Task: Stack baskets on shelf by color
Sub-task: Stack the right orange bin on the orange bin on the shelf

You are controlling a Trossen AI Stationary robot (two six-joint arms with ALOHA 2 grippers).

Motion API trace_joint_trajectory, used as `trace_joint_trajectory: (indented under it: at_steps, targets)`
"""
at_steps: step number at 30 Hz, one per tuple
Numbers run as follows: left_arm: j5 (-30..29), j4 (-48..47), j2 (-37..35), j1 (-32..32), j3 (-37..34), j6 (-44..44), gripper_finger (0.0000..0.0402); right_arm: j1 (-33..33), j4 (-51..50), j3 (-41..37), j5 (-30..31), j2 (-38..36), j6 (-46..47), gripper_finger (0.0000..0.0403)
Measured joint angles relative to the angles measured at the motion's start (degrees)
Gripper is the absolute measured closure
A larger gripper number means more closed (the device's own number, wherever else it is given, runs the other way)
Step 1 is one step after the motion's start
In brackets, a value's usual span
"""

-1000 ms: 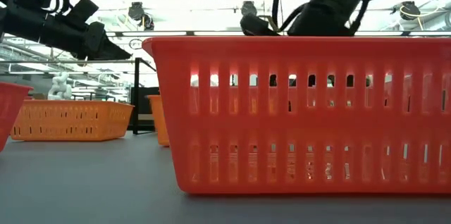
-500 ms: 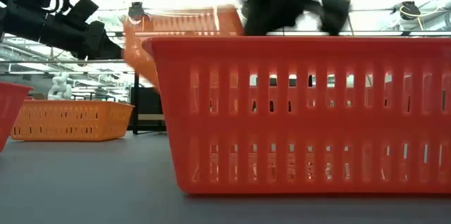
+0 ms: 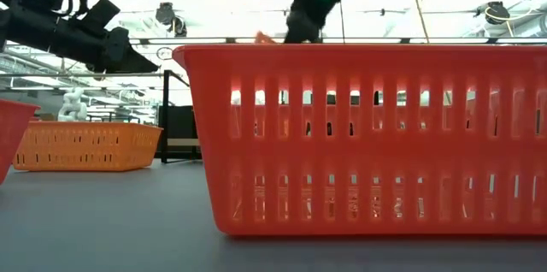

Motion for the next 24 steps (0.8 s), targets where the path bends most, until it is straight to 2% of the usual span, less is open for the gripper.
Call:
trace_joint_trajectory:
  at_steps: [6, 16, 24]
  targets:
    - [0.02, -0.06, 0.0, 1.09, 0.01, 0.02, 0.025, -3.88, -2.46, 0.0, -1.39, 1.99, 5.06, 0.0402]
    - [0.02, -0.55, 0.02, 1.21, 0.02, -0.24, 0.025, -4.2, -3.76, -0.42, -3.3, 2.01, 15.55, 0.0399]
    - [0.04, -0.56, 0.0, 1.21, 0.0, -0.4, 0.025, -3.94, -3.06, -4.15, -3.44, 2.01, 17.66, 0.0398]
